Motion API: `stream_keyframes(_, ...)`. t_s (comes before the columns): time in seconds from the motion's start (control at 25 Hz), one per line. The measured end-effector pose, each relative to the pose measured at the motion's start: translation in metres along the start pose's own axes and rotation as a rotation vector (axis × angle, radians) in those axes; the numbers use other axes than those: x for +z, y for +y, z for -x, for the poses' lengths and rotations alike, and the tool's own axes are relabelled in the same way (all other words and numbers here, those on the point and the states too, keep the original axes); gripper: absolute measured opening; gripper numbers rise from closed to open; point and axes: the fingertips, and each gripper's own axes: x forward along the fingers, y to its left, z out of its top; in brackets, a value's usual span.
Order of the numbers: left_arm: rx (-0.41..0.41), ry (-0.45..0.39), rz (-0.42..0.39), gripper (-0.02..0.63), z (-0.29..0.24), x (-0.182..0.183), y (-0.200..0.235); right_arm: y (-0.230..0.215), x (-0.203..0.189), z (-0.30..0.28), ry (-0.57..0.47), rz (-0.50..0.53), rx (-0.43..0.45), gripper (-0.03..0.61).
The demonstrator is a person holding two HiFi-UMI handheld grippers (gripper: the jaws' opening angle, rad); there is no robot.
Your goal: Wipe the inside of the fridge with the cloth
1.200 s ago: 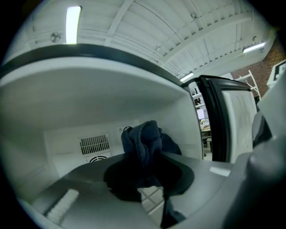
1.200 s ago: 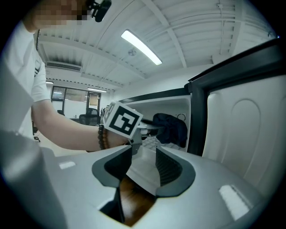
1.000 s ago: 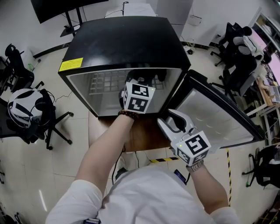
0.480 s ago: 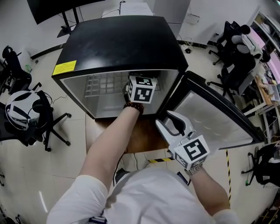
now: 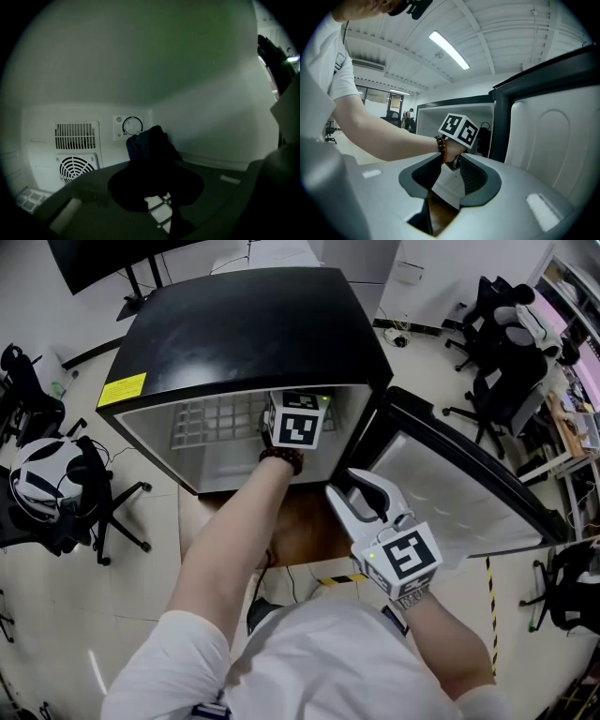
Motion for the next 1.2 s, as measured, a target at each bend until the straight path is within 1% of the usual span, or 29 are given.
stream_keyframes(0.12,-0.041,-0.007,-0.013,0.069,0.002,0.001,-0.008,-0.002,0.000,-0.003,0.010,0.004,-0.003,0.117)
stream_keyframes(0.76,-0.192,-0.041,-0.096,0.064,0.042,-0.004,-0.039,0.009,-0.005,-0.002,0.011,-0.005,0.018,0.115)
stream_keyframes(1.2,-0.234,-0.063,-0.171,0.063,0.076,-0.007,-0.062,0.016,-0.009,0.008,0.006,-0.006,0.034,0.115)
